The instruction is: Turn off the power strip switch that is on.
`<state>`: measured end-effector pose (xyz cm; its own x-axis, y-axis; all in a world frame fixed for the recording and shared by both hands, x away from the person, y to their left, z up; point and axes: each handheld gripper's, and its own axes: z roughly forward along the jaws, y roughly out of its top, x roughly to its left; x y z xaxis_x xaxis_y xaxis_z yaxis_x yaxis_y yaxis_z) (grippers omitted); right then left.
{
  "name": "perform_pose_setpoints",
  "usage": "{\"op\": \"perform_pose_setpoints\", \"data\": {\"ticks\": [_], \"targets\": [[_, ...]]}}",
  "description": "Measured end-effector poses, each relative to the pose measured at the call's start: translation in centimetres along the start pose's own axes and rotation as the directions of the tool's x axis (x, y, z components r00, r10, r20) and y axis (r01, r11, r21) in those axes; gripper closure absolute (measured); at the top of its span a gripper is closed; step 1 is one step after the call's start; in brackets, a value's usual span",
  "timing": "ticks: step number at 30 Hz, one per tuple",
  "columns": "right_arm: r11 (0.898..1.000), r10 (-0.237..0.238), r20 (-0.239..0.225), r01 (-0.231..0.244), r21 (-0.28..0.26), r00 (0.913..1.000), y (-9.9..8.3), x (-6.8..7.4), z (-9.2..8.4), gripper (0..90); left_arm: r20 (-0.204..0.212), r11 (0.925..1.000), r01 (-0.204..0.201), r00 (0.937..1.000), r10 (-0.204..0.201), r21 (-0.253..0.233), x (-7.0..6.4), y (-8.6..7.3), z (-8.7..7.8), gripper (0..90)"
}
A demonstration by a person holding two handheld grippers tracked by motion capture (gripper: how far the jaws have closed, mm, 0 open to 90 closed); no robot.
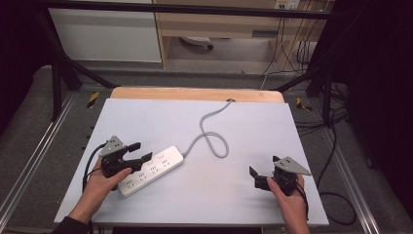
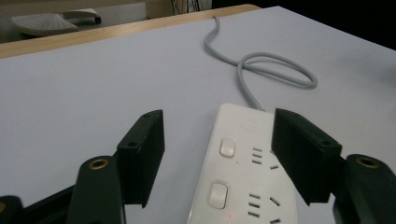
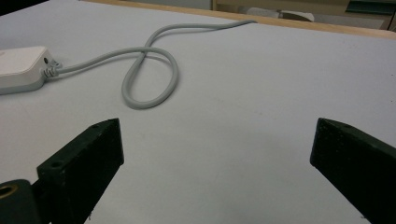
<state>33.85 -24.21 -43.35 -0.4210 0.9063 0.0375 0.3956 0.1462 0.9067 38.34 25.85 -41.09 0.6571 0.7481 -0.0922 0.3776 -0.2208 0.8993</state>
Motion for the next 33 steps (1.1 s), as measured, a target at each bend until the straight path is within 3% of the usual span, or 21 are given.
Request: {"op": "perform_pose_setpoints", "data": {"ticks": [16, 22, 33], "targets": [[1.000, 0.003, -0.001, -0.003, 0.002, 1.0000, 0.01, -0.01, -0.02, 3.2, 0.012, 0.9983, -0.001, 0.9999, 0.000, 0.059, -0.06, -0.17, 0.25, 51.7], [1.000, 0.002, -0.001, -0.002, 0.003, 1.0000, 0.01, 0.00, -0.02, 3.1, 0.014, 0.9956, -0.008, 0.9999, 0.007, 0.093, -0.08, -0.33, 0.45, 62.2], [1.000, 0.006, -0.002, -0.006, 0.002, 1.0000, 0.01, 0.05, 0.01, 3.1, 0.032, 0.9936, 0.002, 0.9995, -0.006, 0.113, 0.13, -0.42, 0.57, 76.5]]}}
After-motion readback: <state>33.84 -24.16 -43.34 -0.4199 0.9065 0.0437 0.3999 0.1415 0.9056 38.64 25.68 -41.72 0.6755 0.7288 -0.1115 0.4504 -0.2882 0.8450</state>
